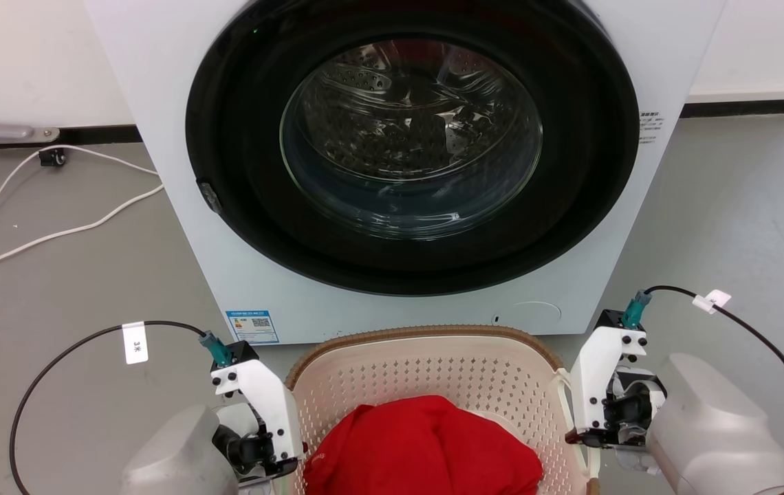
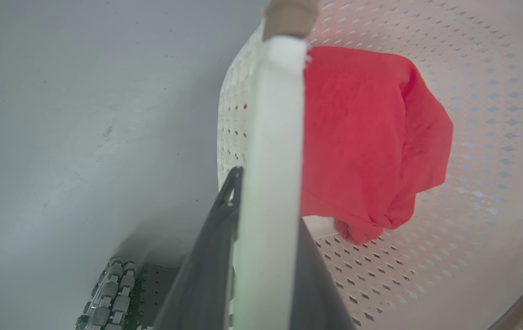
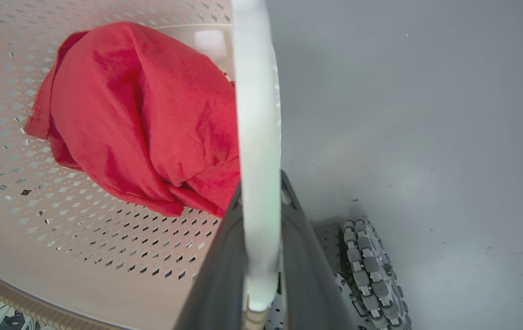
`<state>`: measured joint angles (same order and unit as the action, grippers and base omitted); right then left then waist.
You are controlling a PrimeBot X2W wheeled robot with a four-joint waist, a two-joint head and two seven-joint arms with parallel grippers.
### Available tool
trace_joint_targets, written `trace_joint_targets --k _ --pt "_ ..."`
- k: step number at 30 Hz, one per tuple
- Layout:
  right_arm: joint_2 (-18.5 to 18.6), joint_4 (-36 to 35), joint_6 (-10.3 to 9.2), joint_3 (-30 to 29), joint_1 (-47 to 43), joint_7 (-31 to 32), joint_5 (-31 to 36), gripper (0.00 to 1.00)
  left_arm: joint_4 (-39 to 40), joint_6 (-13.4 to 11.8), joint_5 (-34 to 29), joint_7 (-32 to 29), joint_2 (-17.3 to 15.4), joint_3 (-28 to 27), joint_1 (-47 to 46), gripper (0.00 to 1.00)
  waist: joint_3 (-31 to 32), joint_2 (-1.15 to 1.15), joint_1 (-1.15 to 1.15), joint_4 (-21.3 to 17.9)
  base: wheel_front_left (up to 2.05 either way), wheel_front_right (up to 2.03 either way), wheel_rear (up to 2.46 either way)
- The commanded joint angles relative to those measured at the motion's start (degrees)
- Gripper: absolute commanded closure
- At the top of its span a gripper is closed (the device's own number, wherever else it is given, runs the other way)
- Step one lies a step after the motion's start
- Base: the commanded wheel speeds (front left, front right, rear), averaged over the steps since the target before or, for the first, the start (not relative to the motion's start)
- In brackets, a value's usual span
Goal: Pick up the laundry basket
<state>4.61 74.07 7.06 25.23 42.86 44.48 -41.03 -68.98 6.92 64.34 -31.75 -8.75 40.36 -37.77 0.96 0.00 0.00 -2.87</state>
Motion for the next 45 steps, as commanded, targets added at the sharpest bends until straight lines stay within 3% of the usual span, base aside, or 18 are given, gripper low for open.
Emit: trace_joint_targets --k 1,33,45 --pt "-1.9 -0.4 0.79 -0.5 -0.6 0.1 -0.3 1.00 1.2 1.0 1.0 0.2 1.7 -0.1 -0.3 1.00 -0.1 0.00 0.00 0.0 0.00 0.00 0.00" --pt "-2.4 -0.4 0.78 -6.6 -1.0 0.3 5.7 1.00 0.8 1.0 2.5 1.0 1.2 1.4 0.3 1.00 -0.5 0.00 0.00 -0.1 0.00 0.00 0.00" --pt "-2.5 -0.7 0.78 -5.1 -1.1 0.4 3.3 1.00 0.6 1.0 3.2 1.4 1.6 1.8 0.5 1.00 -0.6 0.00 0.00 0.0 0.00 0.00 0.00"
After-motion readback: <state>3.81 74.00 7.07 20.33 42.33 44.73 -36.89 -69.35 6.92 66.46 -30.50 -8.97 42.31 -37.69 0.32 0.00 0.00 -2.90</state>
